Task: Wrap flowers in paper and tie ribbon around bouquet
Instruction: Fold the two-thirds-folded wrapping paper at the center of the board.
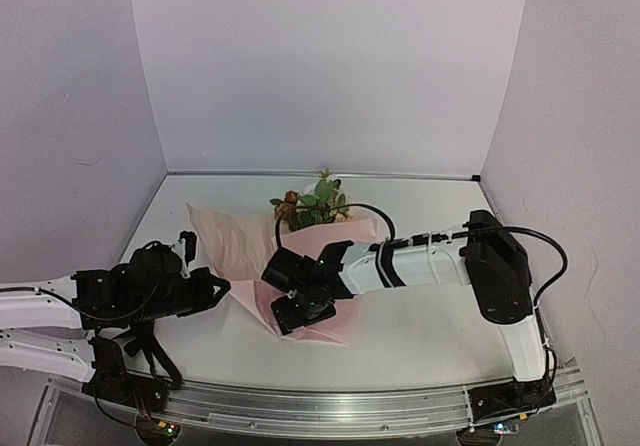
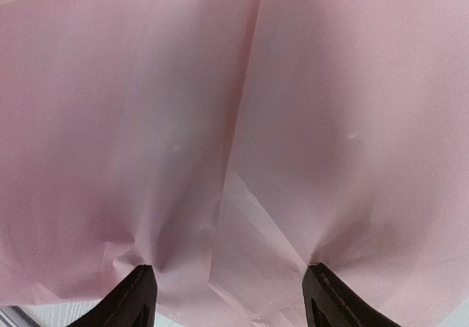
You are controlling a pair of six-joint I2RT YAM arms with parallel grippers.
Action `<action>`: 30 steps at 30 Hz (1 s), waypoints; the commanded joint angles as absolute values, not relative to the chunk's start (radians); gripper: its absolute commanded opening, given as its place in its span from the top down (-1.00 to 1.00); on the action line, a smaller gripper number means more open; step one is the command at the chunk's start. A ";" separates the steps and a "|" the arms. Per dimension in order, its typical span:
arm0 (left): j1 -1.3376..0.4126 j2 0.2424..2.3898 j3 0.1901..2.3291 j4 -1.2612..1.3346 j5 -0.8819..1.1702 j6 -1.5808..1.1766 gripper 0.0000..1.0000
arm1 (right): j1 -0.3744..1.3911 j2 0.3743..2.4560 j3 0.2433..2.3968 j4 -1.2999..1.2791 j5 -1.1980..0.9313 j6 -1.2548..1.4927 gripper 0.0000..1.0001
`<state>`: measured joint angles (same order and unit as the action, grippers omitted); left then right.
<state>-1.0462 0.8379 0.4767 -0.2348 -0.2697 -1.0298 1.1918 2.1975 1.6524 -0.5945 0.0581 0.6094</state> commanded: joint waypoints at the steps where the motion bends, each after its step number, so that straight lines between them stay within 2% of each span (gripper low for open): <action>1: -1.045 0.823 0.502 -0.219 -0.298 -1.030 1.00 | 1.217 2.180 1.644 -0.583 0.047 0.605 -0.42; 11: -1.045 0.833 0.521 -0.208 -0.287 -1.017 1.00 | 1.238 2.277 1.697 -0.665 0.106 0.613 -0.43; 16: -1.045 0.837 0.520 -0.212 -0.286 -1.012 1.00 | 1.238 2.264 1.690 -0.671 0.115 0.607 -0.30; 24: -1.045 0.815 0.500 -0.207 -0.282 -0.978 1.00 | 1.238 2.095 1.660 -0.659 0.069 0.522 -0.59; 30: -1.045 0.894 0.570 -0.157 -0.206 -0.798 1.00 | 1.234 1.923 1.558 -0.634 0.053 0.515 -0.63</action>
<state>-1.0462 0.8398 0.4791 -0.2233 -0.2574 -0.9412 1.2396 2.0922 1.6217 -0.6430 0.0547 0.5374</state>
